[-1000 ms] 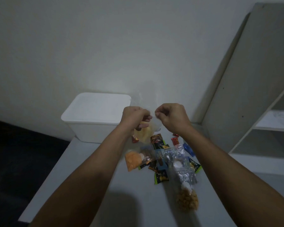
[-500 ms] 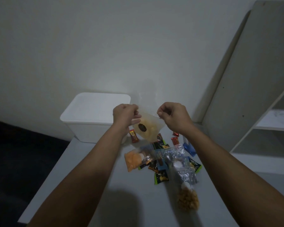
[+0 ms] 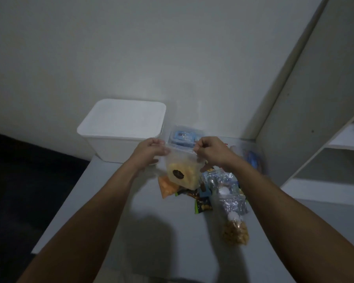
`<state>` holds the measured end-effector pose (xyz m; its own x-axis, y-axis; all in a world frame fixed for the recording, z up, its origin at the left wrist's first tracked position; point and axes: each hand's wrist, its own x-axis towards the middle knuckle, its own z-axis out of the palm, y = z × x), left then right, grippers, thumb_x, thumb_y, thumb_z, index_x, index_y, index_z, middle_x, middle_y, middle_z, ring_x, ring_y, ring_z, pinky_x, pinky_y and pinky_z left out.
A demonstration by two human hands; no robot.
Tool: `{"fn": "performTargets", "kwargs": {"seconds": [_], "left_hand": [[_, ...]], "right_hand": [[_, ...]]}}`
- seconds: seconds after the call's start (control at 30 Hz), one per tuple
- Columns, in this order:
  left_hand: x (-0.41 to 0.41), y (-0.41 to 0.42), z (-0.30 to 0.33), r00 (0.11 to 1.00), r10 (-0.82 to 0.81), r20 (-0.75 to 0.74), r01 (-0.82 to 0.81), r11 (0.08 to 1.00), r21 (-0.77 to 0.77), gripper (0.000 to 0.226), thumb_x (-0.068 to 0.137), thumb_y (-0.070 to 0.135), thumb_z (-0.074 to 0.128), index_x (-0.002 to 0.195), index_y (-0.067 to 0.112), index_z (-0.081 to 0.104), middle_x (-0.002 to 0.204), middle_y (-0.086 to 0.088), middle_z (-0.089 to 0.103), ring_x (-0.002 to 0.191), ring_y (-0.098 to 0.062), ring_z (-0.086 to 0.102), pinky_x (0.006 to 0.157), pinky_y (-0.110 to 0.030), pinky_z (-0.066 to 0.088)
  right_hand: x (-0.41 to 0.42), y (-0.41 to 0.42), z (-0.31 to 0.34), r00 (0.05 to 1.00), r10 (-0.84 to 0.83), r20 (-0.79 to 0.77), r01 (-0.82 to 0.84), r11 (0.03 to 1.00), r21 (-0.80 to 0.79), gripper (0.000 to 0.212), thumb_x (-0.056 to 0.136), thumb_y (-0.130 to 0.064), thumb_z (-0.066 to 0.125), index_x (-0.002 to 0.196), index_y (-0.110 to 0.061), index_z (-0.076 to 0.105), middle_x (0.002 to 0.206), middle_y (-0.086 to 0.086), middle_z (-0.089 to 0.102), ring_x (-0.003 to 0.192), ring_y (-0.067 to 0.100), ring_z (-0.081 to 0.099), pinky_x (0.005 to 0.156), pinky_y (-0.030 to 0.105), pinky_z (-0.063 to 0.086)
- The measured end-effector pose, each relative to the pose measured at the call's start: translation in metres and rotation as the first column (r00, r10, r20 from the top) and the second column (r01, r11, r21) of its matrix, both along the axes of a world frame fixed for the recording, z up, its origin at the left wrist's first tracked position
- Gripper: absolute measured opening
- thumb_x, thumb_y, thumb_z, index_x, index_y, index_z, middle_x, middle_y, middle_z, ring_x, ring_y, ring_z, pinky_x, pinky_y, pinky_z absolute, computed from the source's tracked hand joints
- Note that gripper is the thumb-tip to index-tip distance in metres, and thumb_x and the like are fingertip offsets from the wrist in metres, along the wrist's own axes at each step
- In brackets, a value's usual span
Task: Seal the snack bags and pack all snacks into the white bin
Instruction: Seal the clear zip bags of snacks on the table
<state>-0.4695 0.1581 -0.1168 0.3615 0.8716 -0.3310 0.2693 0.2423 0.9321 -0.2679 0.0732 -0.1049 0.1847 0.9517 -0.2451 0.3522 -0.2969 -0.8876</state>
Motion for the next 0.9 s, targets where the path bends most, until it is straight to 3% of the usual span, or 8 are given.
{"fn": "performTargets", "kwargs": {"seconds": [0.13, 0.2, 0.33, 0.5, 0.6, 0.73, 0.8, 0.9], "left_hand": [[-0.022, -0.011, -0.031, 1.0, -0.025, -0.012, 0.025, 1.0, -0.001, 0.012, 0.072, 0.007, 0.073, 0.078, 0.011, 0.064, 0.084, -0.013, 0.071, 0.076, -0.02, 0.065, 0.076, -0.031, 0.049], [-0.029, -0.016, -0.046, 0.999, -0.022, -0.047, 0.021, 1.0, -0.021, 0.009, 0.083, 0.0, 0.065, 0.078, 0.008, 0.063, 0.077, -0.013, 0.07, 0.061, -0.014, 0.065, 0.059, -0.02, 0.05], [-0.037, -0.029, -0.078, 0.989, -0.031, -0.144, 0.018, 0.996, -0.092, 0.015, 0.083, -0.003, 0.064, 0.072, 0.007, 0.063, 0.065, -0.011, 0.066, 0.051, -0.015, 0.061, 0.049, -0.024, 0.047], [-0.027, -0.042, -0.107, 0.98, -0.04, -0.196, 0.021, 0.995, -0.096, 0.007, 0.085, -0.004, 0.061, 0.079, -0.001, 0.062, 0.061, -0.012, 0.055, 0.039, -0.009, 0.051, 0.039, -0.017, 0.037], [-0.018, -0.042, -0.121, 0.975, -0.061, -0.214, 0.045, 0.996, -0.082, 0.007, 0.08, 0.009, 0.069, 0.074, 0.005, 0.066, 0.061, -0.008, 0.059, 0.051, -0.016, 0.054, 0.05, -0.026, 0.046], [-0.009, -0.029, -0.165, 0.96, -0.12, -0.251, 0.096, 0.99, -0.104, 0.034, 0.053, 0.047, 0.072, 0.076, 0.022, 0.066, 0.091, -0.015, 0.071, 0.088, -0.032, 0.068, 0.084, -0.048, 0.055], [-0.005, -0.03, -0.162, 0.95, -0.143, -0.279, 0.131, 0.989, -0.062, 0.044, 0.054, 0.05, 0.074, 0.083, 0.018, 0.068, 0.101, -0.015, 0.071, 0.097, -0.032, 0.067, 0.09, -0.05, 0.053], [-0.001, -0.035, -0.132, 0.953, -0.15, -0.264, 0.151, 0.988, -0.017, 0.065, 0.065, 0.04, 0.076, 0.114, -0.001, 0.064, 0.111, -0.014, 0.067, 0.105, -0.029, 0.063, 0.095, -0.046, 0.051]], "right_hand": [[-0.01, -0.001, -0.022, 0.999, 0.044, -0.002, -0.044, 0.993, -0.114, 0.01, 0.095, -0.003, 0.052, 0.09, -0.005, 0.06, 0.083, 0.012, 0.059, 0.072, 0.022, 0.063, 0.061, 0.046, 0.062], [-0.016, -0.002, -0.034, 0.999, 0.047, 0.014, -0.044, 0.987, -0.157, 0.011, 0.095, -0.005, 0.053, 0.087, -0.007, 0.061, 0.081, 0.013, 0.061, 0.071, 0.025, 0.064, 0.062, 0.046, 0.062], [-0.027, -0.012, -0.061, 0.996, 0.063, 0.068, -0.046, 0.973, -0.228, 0.023, 0.098, -0.015, 0.054, 0.079, -0.004, 0.06, 0.072, 0.017, 0.062, 0.051, 0.024, 0.063, 0.044, 0.03, 0.054], [-0.021, -0.014, -0.102, 0.958, 0.038, 0.283, 0.053, 0.949, -0.309, 0.018, 0.096, -0.018, 0.059, 0.085, -0.007, 0.069, 0.086, 0.016, 0.071, 0.071, 0.028, 0.071, 0.064, 0.041, 0.062], [-0.014, -0.01, -0.115, 0.918, 0.019, 0.395, 0.102, 0.954, -0.283, 0.017, 0.094, -0.015, 0.059, 0.09, -0.005, 0.072, 0.085, 0.011, 0.07, 0.076, 0.022, 0.065, 0.074, 0.037, 0.057], [-0.005, 0.001, -0.123, 0.899, -0.037, 0.437, 0.17, 0.948, -0.269, 0.017, 0.093, -0.016, 0.061, 0.09, -0.005, 0.073, 0.088, 0.011, 0.071, 0.085, 0.023, 0.067, 0.081, 0.037, 0.056], [-0.002, 0.009, -0.124, 0.896, -0.065, 0.438, 0.189, 0.951, -0.245, 0.017, 0.092, -0.018, 0.062, 0.094, -0.004, 0.072, 0.092, 0.012, 0.072, 0.089, 0.025, 0.067, 0.086, 0.041, 0.056], [-0.001, 0.021, -0.123, 0.91, -0.055, 0.41, 0.173, 0.951, -0.257, 0.017, 0.093, -0.018, 0.062, 0.105, -0.007, 0.066, 0.098, 0.011, 0.066, 0.094, 0.025, 0.064, 0.089, 0.043, 0.055]]}}
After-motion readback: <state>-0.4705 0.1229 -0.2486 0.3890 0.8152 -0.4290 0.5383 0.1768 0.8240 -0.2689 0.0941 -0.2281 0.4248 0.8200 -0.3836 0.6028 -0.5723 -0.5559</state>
